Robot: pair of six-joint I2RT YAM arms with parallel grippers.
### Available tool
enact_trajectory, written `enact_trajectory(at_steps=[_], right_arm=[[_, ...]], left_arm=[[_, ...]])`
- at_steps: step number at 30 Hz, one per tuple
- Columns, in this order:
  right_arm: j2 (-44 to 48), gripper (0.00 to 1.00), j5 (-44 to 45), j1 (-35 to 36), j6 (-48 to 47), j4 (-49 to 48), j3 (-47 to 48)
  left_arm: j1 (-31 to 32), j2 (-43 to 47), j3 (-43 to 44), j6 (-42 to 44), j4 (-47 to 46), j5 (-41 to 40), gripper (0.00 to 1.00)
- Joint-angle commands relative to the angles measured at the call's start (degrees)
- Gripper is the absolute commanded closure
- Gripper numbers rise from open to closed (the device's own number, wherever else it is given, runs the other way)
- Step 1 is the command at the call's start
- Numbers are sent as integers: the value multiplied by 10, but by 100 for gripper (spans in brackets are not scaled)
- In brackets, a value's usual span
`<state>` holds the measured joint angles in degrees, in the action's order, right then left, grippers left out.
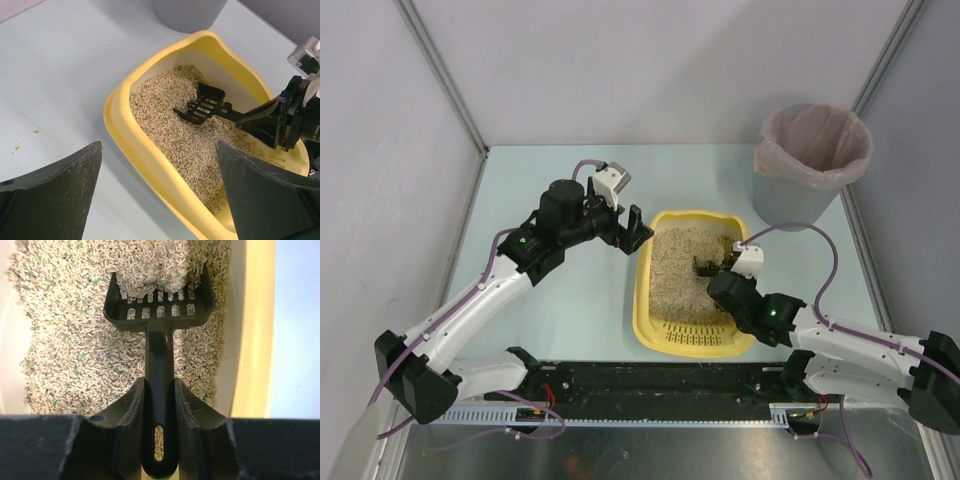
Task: Clean the litter box
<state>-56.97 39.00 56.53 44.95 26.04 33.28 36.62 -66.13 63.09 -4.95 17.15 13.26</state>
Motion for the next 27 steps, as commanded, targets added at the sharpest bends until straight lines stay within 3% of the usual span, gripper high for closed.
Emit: enact_trajectory(at_steps=[1, 4, 8, 11, 21, 27], right_arm=[[30, 100, 54, 6, 1, -57, -16], [28, 97, 35, 5, -9, -67, -15], [32, 55, 27, 5, 12, -36, -2], [33, 39, 28, 6, 17, -16, 15], [-20, 30, 13, -2, -8, 62, 107], [-76, 32, -83, -56, -52, 121, 169]], left_arm=[[2, 4, 5, 9, -11, 4, 0], [2, 4, 6, 7, -11, 6, 0], [2, 5, 6, 6, -11, 10, 0], [2, 7, 6, 6, -11, 11, 0], [2, 13, 6, 6, -11, 12, 0], [2, 13, 7, 6, -11, 15, 0]])
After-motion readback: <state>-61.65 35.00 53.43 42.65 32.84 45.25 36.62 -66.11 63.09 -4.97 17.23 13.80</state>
